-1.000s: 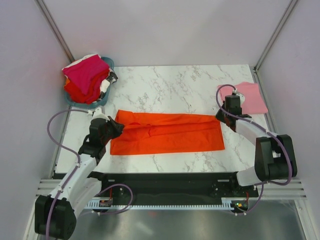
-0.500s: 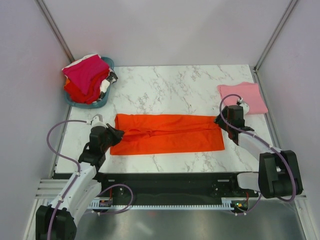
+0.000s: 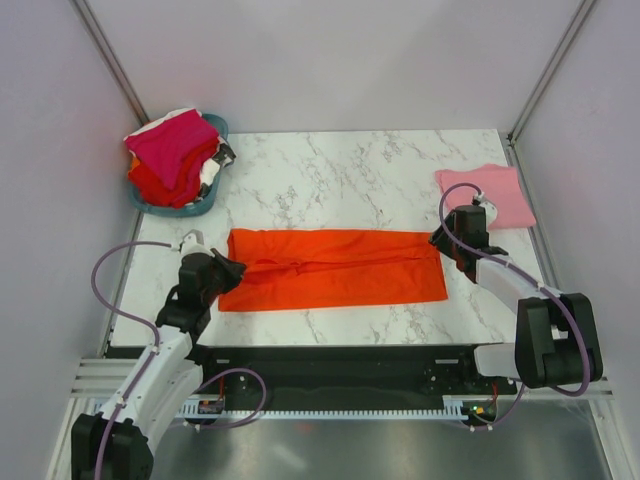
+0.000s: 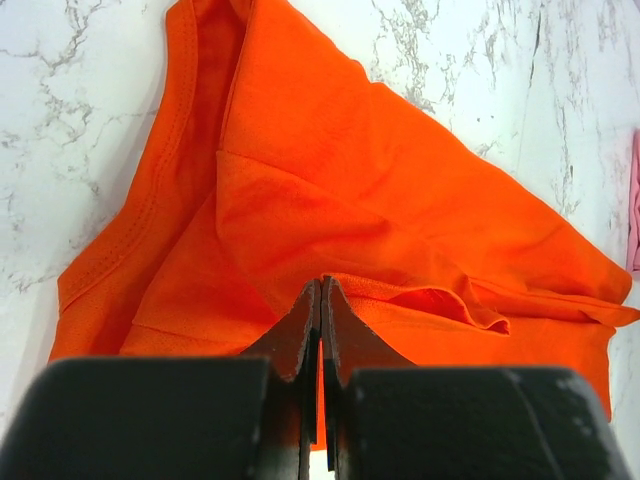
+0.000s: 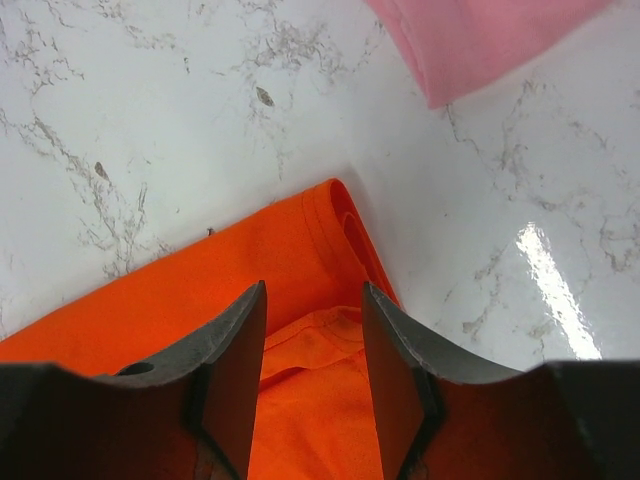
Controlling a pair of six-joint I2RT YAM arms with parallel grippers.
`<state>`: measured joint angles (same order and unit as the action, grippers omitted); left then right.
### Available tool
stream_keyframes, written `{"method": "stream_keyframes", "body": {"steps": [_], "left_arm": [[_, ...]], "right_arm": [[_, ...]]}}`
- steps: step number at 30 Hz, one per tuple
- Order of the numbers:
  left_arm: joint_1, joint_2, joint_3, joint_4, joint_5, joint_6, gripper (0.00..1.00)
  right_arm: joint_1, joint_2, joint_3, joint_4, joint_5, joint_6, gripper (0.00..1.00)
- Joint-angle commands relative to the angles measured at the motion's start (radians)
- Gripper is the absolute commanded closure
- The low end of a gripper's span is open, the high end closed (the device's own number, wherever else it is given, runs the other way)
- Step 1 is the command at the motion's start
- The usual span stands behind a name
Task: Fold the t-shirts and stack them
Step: Fold the tshirt
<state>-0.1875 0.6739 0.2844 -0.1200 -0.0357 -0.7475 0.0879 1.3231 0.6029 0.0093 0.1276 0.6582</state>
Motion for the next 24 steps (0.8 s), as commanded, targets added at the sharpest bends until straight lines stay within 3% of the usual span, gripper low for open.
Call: {"method": "stream_keyframes", "body": {"steps": [1, 5, 8, 24], "left_arm": [[-0.003, -0.007, 0.044, -0.001, -0.023, -0.004, 0.98], [-0.003, 0.000, 0.052, 0.000, -0.013, 0.005, 0.98], [-0.003, -0.002, 0.059, 0.000, -0.010, 0.010, 0.98], [-0.003, -0.004, 0.067, 0.005, 0.019, 0.013, 0.98]], "right_arm": [[-0.004, -0.007, 0.037, -0.034, -0.026, -0.009, 0.49], [-0.002, -0.035, 0.034, -0.086, -0.051, -0.011, 0.46], [-0.005, -0.035, 0.044, -0.115, -0.052, -0.006, 0.36], [-0.004, 0.134, 0.340, -0.508, 0.026, 0.175, 0.36]]}}
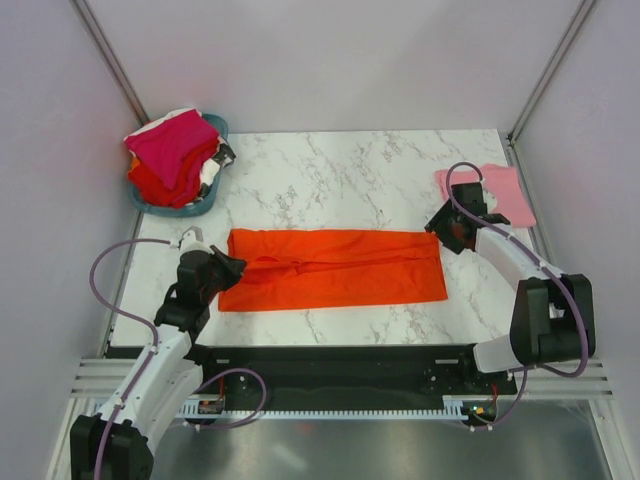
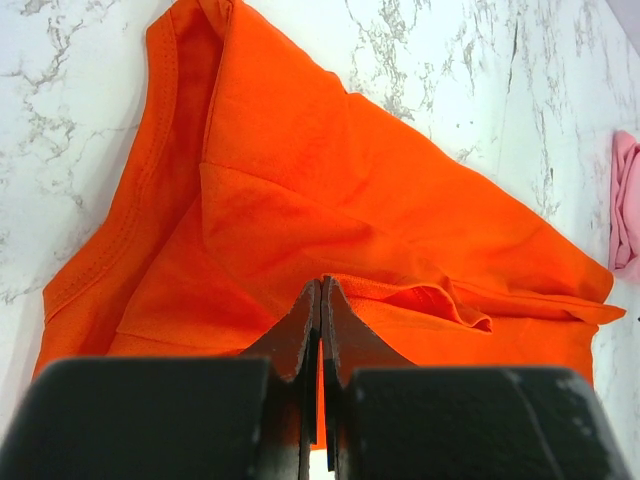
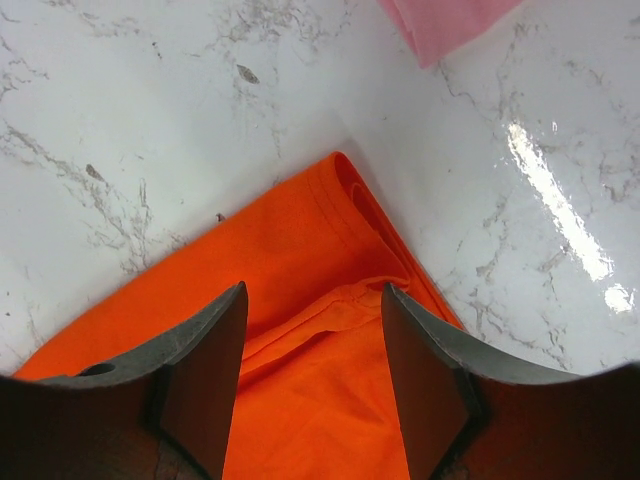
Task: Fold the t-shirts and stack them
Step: Fold the tshirt
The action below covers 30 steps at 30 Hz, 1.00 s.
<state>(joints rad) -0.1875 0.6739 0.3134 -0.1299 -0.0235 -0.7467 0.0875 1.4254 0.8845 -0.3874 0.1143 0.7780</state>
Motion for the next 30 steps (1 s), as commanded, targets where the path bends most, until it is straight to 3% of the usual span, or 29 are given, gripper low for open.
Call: {"method": "stream_keyframes", "body": {"steps": [1, 13, 27, 30], "left_arm": [[-0.003, -0.005, 0.038, 0.013, 0.007, 0.012, 0.98], [-0.003, -0.013, 0.026, 0.016, 0.010, 0.009, 0.98], [-0.003, -0.019, 0.024, 0.019, 0.011, 0.015, 0.98], [-0.003, -0.020, 0.020, 0.021, 0.011, 0.015, 0.98]], "right_arm": [[-0.003, 0.050, 0.065, -0.120, 0.041, 0.070, 0.36], [-0.003, 0.122, 0.084, -0.133, 0.018, 0.092, 0.39], [-0.002, 0.087, 0.053, -0.126, 0.048, 0.087, 0.55], [-0.002, 0.093, 0.048, -0.126, 0.053, 0.083, 0.64]]}}
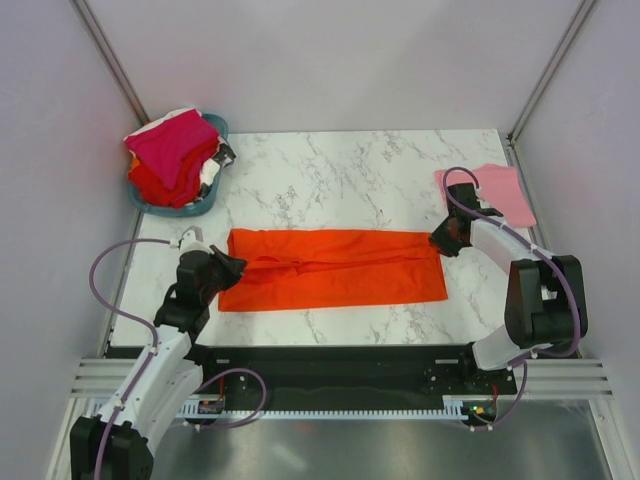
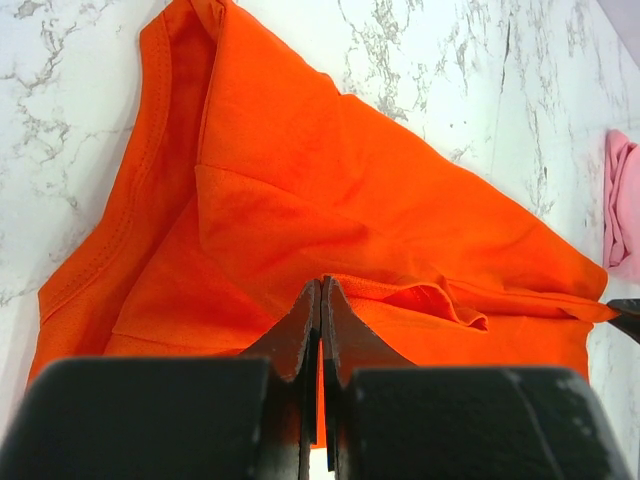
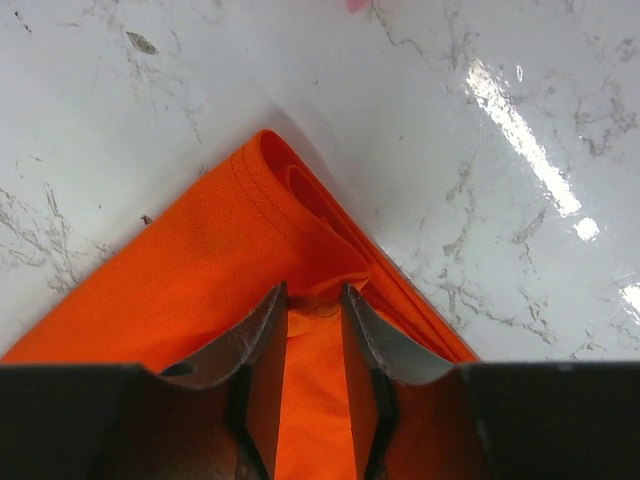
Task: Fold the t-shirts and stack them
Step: Fold the tshirt
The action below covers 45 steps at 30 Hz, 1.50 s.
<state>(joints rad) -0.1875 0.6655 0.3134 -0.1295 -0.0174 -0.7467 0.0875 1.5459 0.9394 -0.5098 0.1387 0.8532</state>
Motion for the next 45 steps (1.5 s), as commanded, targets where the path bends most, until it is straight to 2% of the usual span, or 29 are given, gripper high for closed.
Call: {"method": "stream_keyframes", "body": {"steps": [1, 4, 6, 8, 10, 13, 15, 16, 23, 34, 45], "left_arm": [[-0.001, -0.012, 0.018, 0.021, 0.005, 0.015, 0.98], [-0.003, -0.012, 0.018, 0.019, 0.004, 0.017, 0.98], [-0.003, -0.012, 0.019, 0.021, 0.004, 0.017, 0.98], [-0.001, -0.010, 0.019, 0.019, 0.005, 0.018, 0.98], [-0.003, -0.007, 0.021, 0.024, 0.005, 0.018, 0.98], [-0.003, 0.006, 0.030, 0.031, 0.007, 0.018, 0.98], [-0.003, 0.026, 0.038, 0.037, 0.008, 0.017, 0.98], [-0.003, 0.034, 0.041, 0.048, 0.008, 0.015, 0.98], [-0.003, 0.118, 0.121, 0.094, -0.039, 0.023, 0.98], [-0.001, 0.435, 0.387, 0.197, -0.111, 0.020, 0.98], [0.022, 0.660, 0.590, 0.240, -0.133, 0.030, 0.98]], "right_arm": [[-0.002, -0.023, -0.007, 0.001, 0.029, 0.006, 0.65], [-0.002, -0.014, -0.010, 0.013, 0.024, -0.008, 0.77], [-0.002, -0.013, -0.010, 0.013, 0.024, -0.013, 0.79], [-0.002, -0.023, -0.013, 0.014, 0.036, -0.016, 0.86], [-0.002, -0.041, -0.013, 0.016, 0.050, -0.017, 0.87], [-0.003, -0.064, -0.004, 0.014, 0.059, -0.032, 0.95], [-0.003, -0.069, 0.009, 0.016, 0.053, -0.040, 0.95], [-0.002, -0.067, 0.013, 0.019, 0.050, -0.049, 0.99], [-0.002, -0.024, 0.085, 0.085, -0.022, -0.100, 1.00], [-0.005, 0.154, 0.275, 0.159, -0.088, -0.123, 1.00], [-0.028, 0.332, 0.487, 0.178, -0.131, -0.149, 1.00]]}}
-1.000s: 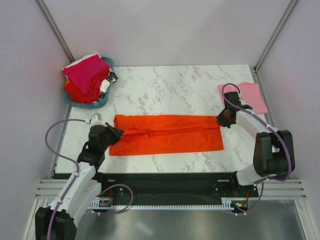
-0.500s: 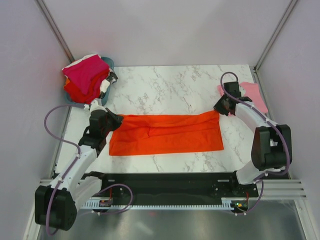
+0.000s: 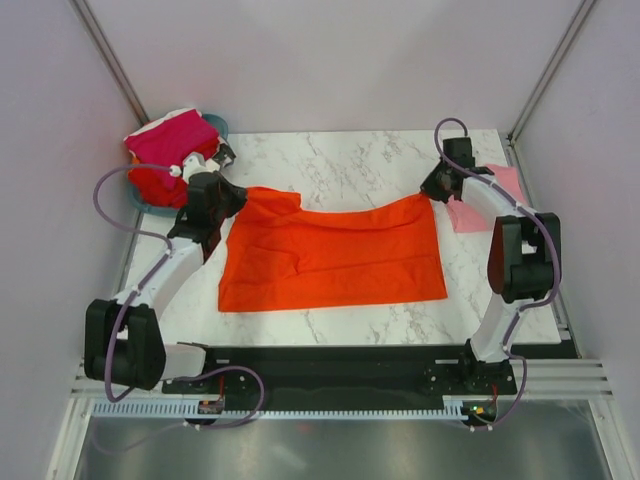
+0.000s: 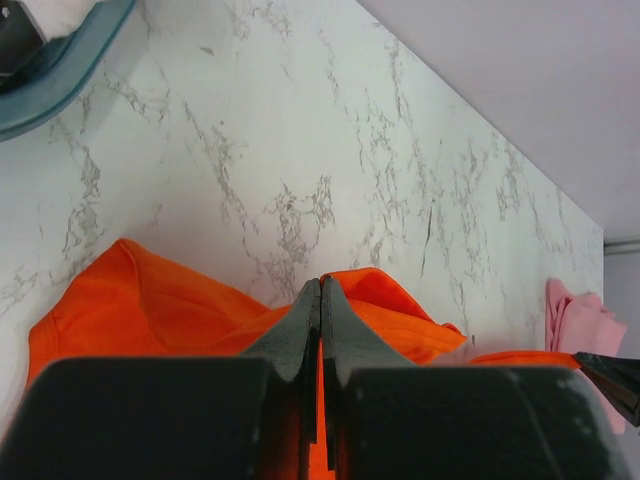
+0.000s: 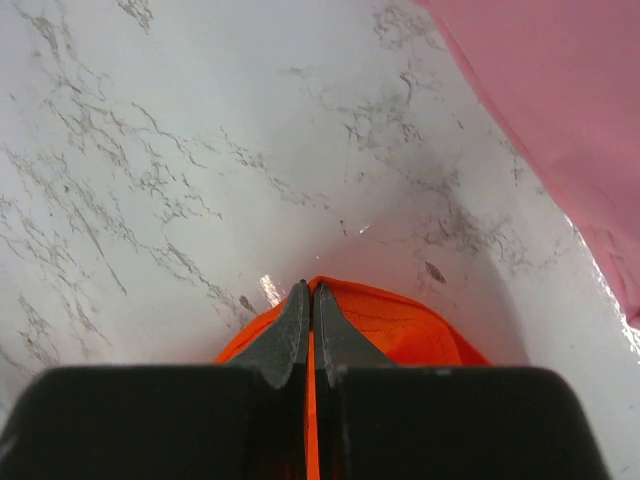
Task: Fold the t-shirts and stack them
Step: Fold the tshirt
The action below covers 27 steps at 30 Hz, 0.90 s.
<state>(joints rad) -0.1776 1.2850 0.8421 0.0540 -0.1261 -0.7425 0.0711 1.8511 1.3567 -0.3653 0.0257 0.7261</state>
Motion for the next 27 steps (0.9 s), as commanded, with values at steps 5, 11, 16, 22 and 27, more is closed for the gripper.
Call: {"method": "stream_keyframes", "body": {"steps": [5, 11, 16, 22, 27], "left_arm": [[0.015, 0.117, 0.113, 0.064, -0.015, 0.032, 0.98], [0.017, 0.204, 0.152, 0.086, -0.009, 0.032, 0.98], [0.020, 0.260, 0.186, 0.092, -0.010, 0.040, 0.98], [0.024, 0.303, 0.218, 0.112, 0.009, 0.058, 0.98], [0.026, 0.342, 0.262, 0.110, 0.025, 0.072, 0.98]], "right_arm": [[-0.039, 0.071, 0.101, 0.068, -0.067, -0.014, 1.00], [-0.068, 0.190, 0.134, 0.120, -0.130, 0.009, 1.00], [-0.100, 0.255, 0.168, 0.196, -0.198, 0.029, 0.99], [-0.106, 0.235, 0.116, 0.248, -0.205, 0.021, 0.50], [-0.099, 0.116, -0.010, 0.296, -0.204, -0.010, 0.59]]}}
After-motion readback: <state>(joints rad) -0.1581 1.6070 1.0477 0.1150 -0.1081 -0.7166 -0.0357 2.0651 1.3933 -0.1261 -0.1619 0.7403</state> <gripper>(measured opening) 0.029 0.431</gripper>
